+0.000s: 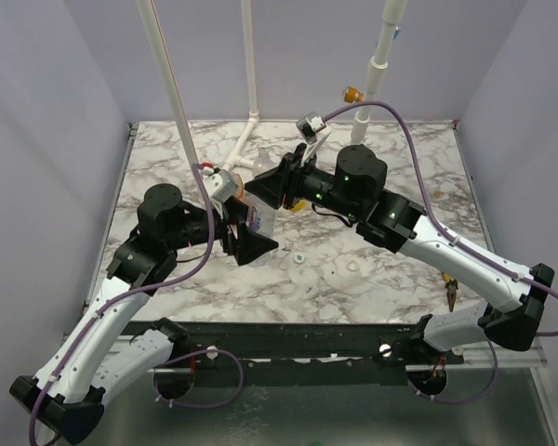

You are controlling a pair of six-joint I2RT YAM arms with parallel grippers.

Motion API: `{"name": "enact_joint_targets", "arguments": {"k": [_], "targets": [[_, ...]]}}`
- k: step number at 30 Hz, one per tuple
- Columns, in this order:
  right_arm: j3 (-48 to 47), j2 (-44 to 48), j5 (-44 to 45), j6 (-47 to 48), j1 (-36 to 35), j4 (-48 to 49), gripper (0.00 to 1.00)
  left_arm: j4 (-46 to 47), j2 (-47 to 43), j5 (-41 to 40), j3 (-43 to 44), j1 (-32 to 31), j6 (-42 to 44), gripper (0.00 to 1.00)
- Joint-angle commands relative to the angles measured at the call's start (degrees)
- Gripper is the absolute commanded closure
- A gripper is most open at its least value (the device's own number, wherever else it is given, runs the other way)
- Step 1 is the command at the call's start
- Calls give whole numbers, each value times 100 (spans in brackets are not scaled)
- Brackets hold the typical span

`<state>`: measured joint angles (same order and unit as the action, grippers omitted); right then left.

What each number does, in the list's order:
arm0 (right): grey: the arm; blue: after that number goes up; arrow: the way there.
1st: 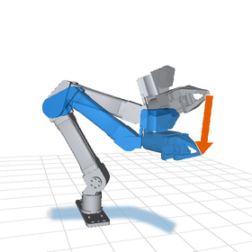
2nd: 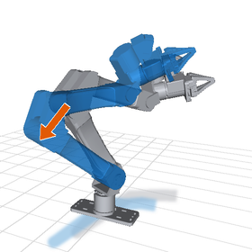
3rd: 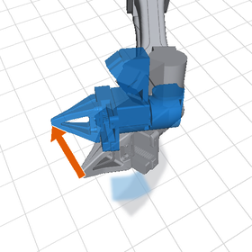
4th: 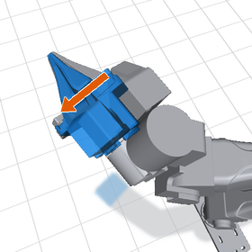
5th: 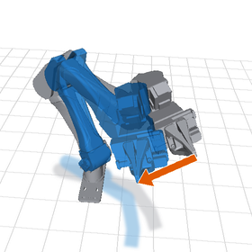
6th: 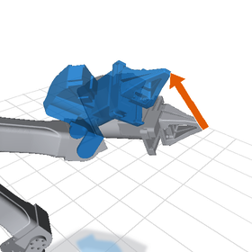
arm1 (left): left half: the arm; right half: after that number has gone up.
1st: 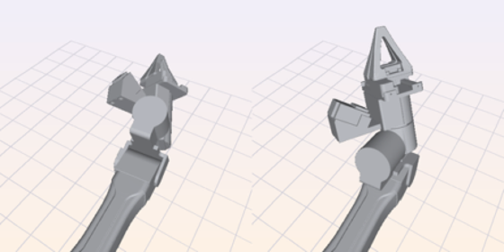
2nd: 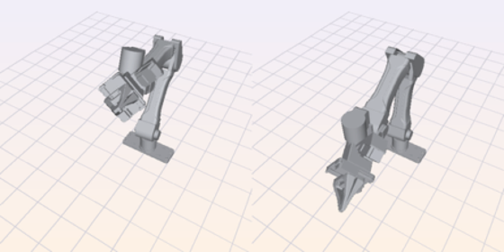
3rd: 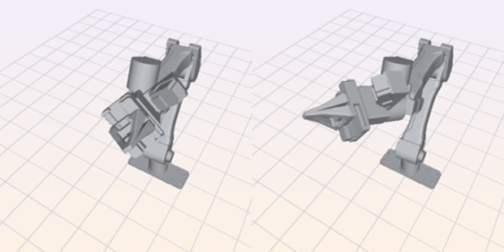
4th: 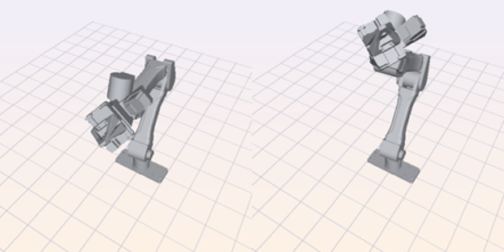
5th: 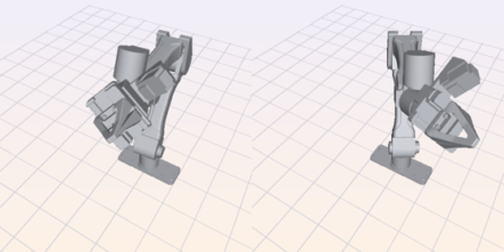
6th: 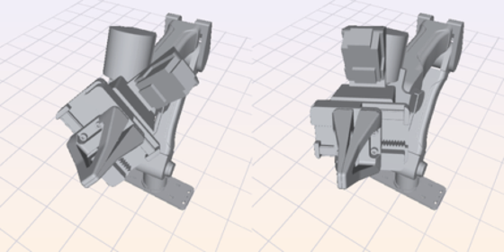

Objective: Unscrew the bottle caps

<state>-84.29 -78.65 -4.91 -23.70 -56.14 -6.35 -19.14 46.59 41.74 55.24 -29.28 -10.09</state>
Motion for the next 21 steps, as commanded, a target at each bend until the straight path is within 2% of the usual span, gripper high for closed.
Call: {"name": "enact_joint_targets", "arguments": {"k": [1, 6, 10, 16, 17, 19, 20, 21], "targets": [[296, 44, -202, 51, -10, 856, 94, 551, 97, -278, 109, -8, -898, 2], [430, -17, -84, 116, -129, 1189, 96, 654, 169, 85, 5, -8, -957, 14], [388, -97, 16, 188, -161, 1190, 96, 656, 130, -30, -145, -8, -835, 26], [392, -17, 276, 334, -160, 1070, 95, 631, 50, -613, -133, -8, -523, 64], [363, -18, 324, 336, -160, 1002, 92, 630, 57, -643, -121, -8, -435, 67], [320, 3, 434, 303, -161, 882, 79, 630, 60, -683, -102, -8, -217, 68], [288, 15, 537, 268, -165, 777, 71, 622, 70, -724, -94, -8, -107, 69], [238, 26, 740, 259, -165, 666, 57, 617, 76, -793, -93, -8, -11, 71]]}}
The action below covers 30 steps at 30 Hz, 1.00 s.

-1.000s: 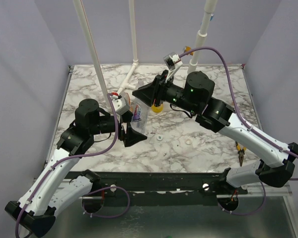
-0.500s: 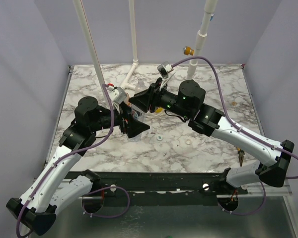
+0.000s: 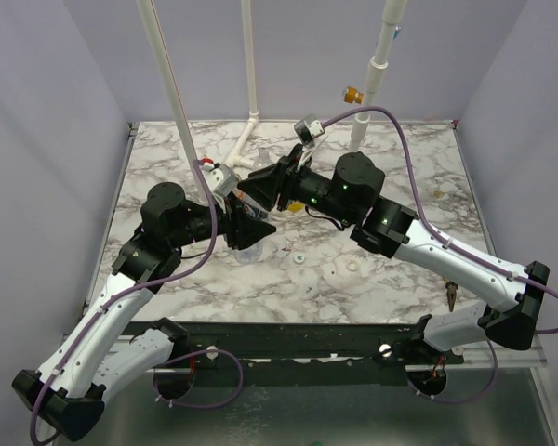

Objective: Unscrew the bottle caps

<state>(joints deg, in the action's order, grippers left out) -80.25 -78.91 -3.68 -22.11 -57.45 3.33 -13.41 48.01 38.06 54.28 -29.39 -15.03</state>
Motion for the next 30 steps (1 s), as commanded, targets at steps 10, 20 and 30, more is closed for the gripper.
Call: {"name": "enact_joint_targets", "arguments": {"k": [10, 20, 30], "targets": [[-1280, -200, 1267, -116, -12, -2017, 32, 44, -57, -1406, -214, 3, 1290, 74], [-1666, -653, 829, -73, -12, -2347, 36, 131, 67, -1548, -183, 3, 1214, 73], [-1419, -618, 778, -179, 93, -2088, 54, 189, 33, -1513, -216, 3, 1141, 73]]}}
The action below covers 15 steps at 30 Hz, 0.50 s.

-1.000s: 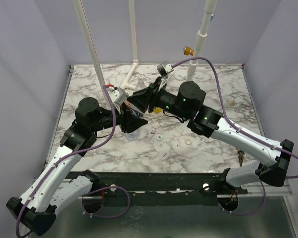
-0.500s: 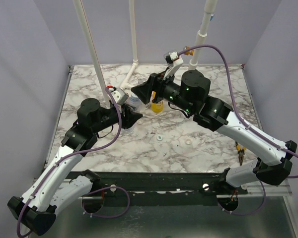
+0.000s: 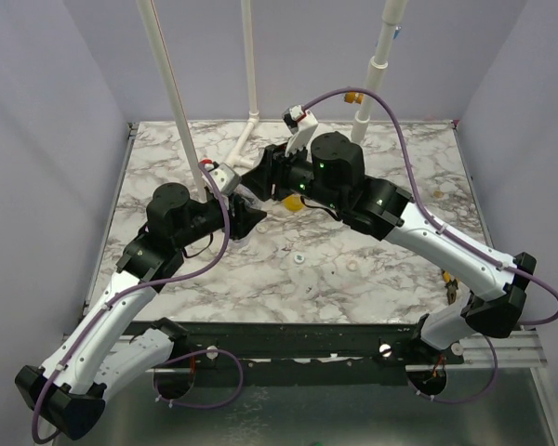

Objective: Unscrew the bottle caps

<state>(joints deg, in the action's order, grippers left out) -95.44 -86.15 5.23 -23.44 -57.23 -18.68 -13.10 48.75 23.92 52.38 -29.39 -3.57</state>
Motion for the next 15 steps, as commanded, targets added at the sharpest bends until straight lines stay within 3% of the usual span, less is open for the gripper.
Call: {"name": "enact_joint_targets", "arguments": {"k": [1, 9, 15], "targets": [[127, 116, -153, -63, 85, 148, 57, 152, -41, -92, -30, 3, -16, 73], [219, 160, -488, -109, 236, 263, 86, 176, -13, 209, 58, 3, -115, 73], [608, 505, -1854, -74, 771, 834, 98, 181, 65, 1387, 427, 3, -375, 74]]}}
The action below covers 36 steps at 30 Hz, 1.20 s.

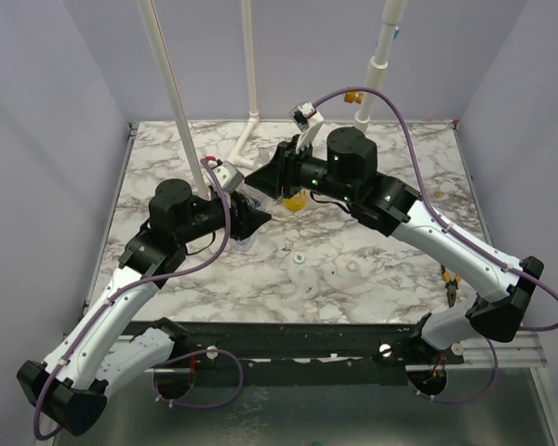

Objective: Unscrew the bottle caps

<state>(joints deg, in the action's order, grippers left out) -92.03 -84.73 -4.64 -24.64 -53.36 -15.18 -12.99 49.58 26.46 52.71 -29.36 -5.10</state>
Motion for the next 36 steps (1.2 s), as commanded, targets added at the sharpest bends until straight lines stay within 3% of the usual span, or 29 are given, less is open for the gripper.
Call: {"name": "enact_joint_targets", "arguments": {"k": [1, 9, 14, 22, 23, 26, 30, 33, 36], "targets": [[411, 443, -1126, 58, 477, 651, 99, 169, -18, 1323, 422, 1, -291, 75], [1037, 741, -3408, 202, 669, 2033, 100, 220, 3, 2615, 391, 1, -764, 74], [942, 709, -3998, 426, 669, 2097, 99, 301, 51, 3131, 365, 1, -895, 74], [919, 631, -4924, 827, 735, 2136, 98, 334, 63, 3285, 297, 1, -868, 75], [856, 603, -4858, 923, 739, 1943, 94, 340, 56, 3246, 286, 1, -854, 75], [707, 582, -4085, 1118, 748, 1533, 58, 341, 19, 3000, 254, 1, -764, 76], [846, 789, -2186, 1003, 748, 1444, 22, 333, -52, 2183, 133, 1, -462, 77], [910, 931, -1622, 917, 748, 1465, 4, 333, -139, 1397, -36, 1, 27, 77], [529, 717, -1319, 847, 748, 1117, 0, 323, -141, 656, -178, 1, 396, 78]]}}
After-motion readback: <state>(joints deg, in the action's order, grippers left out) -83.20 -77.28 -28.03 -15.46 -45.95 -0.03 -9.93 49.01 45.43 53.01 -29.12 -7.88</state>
